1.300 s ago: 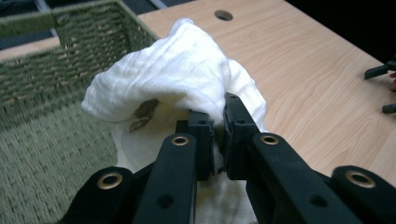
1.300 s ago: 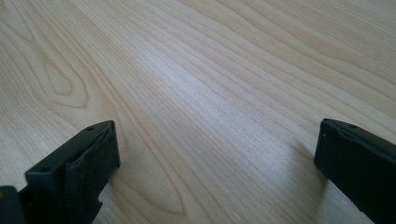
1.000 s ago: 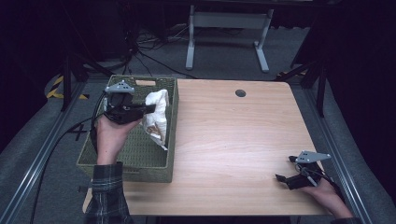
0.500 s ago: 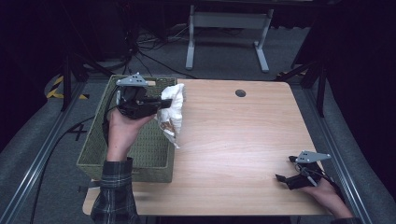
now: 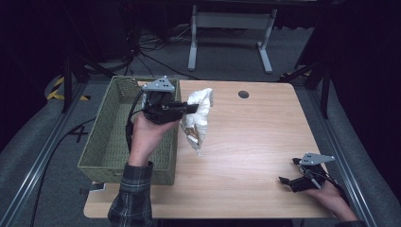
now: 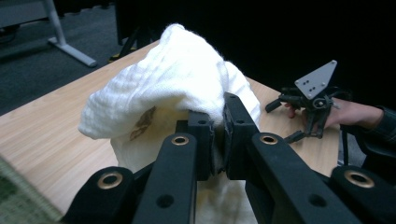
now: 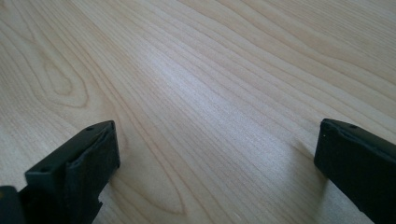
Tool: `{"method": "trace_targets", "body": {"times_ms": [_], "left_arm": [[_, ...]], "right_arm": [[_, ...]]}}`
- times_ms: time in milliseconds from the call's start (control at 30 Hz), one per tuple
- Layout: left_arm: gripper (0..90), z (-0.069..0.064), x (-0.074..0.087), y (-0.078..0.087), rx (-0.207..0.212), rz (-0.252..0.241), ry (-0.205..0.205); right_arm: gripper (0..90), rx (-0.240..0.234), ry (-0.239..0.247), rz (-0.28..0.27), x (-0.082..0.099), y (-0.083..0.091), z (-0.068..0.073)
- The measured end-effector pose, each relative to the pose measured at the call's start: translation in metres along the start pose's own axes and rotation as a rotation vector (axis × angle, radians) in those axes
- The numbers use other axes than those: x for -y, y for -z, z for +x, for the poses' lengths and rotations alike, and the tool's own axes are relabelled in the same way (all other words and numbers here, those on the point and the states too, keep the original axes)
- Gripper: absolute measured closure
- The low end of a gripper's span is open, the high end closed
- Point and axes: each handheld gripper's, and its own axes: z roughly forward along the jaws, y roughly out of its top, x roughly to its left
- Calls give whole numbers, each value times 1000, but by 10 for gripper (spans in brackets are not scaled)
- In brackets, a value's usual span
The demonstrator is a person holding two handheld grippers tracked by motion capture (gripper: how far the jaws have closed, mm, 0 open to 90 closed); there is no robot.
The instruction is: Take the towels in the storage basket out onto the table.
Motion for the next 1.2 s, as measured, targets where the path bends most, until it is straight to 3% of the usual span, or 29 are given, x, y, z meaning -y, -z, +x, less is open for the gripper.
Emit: {"method": "trace_targets", "body": {"times_ms": [400, 467, 600, 633, 933, 967, 1200], "left_arm": [[844, -16, 18, -45, 73, 22, -14], [843, -19, 20, -52, 75, 44, -14], [844, -26, 26, -68, 86, 41, -33], [843, -28, 29, -75, 104, 59, -46], [844, -43, 36, -95, 133, 76, -77], [844, -45, 37, -99, 132, 88, -96], [843, -51, 44, -120, 165, 127, -122]], "right_arm": [[3, -3, 0, 2, 0, 1, 0], [3, -3, -1, 2, 0, 1, 0], [3, -4, -1, 3, 0, 0, 0], [3, -2, 2, 2, 0, 0, 0], [3, -2, 2, 2, 0, 0, 0], [3, -2, 2, 1, 0, 0, 0], [4, -3, -1, 0, 0, 0, 0]]}}
